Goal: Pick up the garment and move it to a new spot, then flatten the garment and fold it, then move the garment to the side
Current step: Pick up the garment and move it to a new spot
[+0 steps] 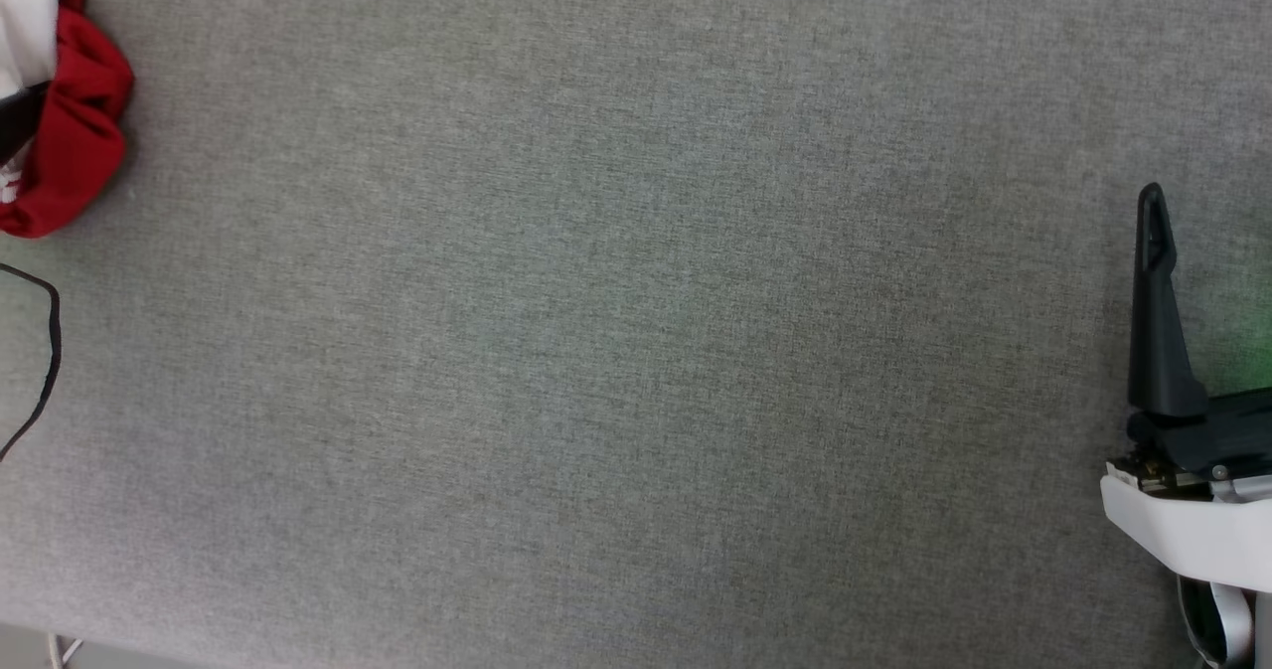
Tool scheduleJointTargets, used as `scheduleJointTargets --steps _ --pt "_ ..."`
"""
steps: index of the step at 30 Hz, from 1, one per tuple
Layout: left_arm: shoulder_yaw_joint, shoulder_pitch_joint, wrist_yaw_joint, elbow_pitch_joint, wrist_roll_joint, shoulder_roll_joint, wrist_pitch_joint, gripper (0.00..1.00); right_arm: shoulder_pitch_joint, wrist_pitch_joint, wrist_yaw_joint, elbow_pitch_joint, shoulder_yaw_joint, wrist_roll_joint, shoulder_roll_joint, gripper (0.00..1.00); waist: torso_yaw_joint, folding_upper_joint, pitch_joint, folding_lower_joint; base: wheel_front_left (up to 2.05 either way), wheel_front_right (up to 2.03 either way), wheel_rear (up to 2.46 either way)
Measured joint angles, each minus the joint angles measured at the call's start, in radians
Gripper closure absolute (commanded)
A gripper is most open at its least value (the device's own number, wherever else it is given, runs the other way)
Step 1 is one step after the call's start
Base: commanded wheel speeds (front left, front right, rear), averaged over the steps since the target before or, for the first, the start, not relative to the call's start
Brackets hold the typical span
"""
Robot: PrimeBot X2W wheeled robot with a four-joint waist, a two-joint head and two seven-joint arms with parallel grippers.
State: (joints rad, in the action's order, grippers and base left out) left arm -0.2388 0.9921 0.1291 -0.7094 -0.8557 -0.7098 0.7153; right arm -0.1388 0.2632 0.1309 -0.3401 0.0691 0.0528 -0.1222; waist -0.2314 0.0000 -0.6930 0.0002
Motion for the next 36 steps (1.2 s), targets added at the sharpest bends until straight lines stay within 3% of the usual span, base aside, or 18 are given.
scheduleJointTargets --steps 7,8,9,16,20,30,36 --pt "-0.041 0.029 0.0 -0.054 -0.045 -0.007 0.039 0.0 -0.004 0.0 0.0 -0.007 0.003 0.0 -0.002 0.0 0.011 0.0 -0.025 -0.0002 0.0 0.0 0.0" --pt "-0.053 0.034 0.002 -0.056 -0.045 -0.009 0.039 0.25 -0.005 0.0 0.0 -0.007 0.002 0.0 -0.002 0.0 0.012 0.0 -0.025 -0.0002 0.0 0.0 0.0" --pt "-0.064 0.037 0.002 -0.057 -0.044 -0.011 0.038 1.0 -0.005 0.0 0.0 -0.006 0.003 0.0 -0.002 0.0 0.012 0.0 -0.025 -0.0002 0.0 0.0 0.0" --pt "-0.141 0.05 0.002 -0.052 -0.033 -0.028 -0.02 1.0 -0.005 0.0 0.0 0.016 -0.006 -0.002 0.004 0.0 0.006 0.0 0.013 -0.0001 0.0 0.0 0.0" --pt "-0.181 0.08 0.002 -0.022 -0.018 -0.07 -0.058 1.0 -0.005 0.0 0.0 0.036 -0.016 -0.01 0.016 0.0 0.003 0.0 0.057 -0.0001 0.0 0.0 0.0" --pt "-0.307 0.202 0.002 0.18 0.019 -0.174 -0.097 1.0 0.013 0.0 0.0 0.086 -0.038 -0.033 0.053 0.0 0.008 0.0 0.202 -0.0001 0.0 0.0 0.0" --pt "-0.408 0.303 0.002 0.326 0.042 -0.188 -0.055 1.0 0.034 0.0 0.0 0.107 -0.04 -0.056 0.067 0.0 0.031 0.0 0.297 -0.0002 0.0 0.0 0.0"
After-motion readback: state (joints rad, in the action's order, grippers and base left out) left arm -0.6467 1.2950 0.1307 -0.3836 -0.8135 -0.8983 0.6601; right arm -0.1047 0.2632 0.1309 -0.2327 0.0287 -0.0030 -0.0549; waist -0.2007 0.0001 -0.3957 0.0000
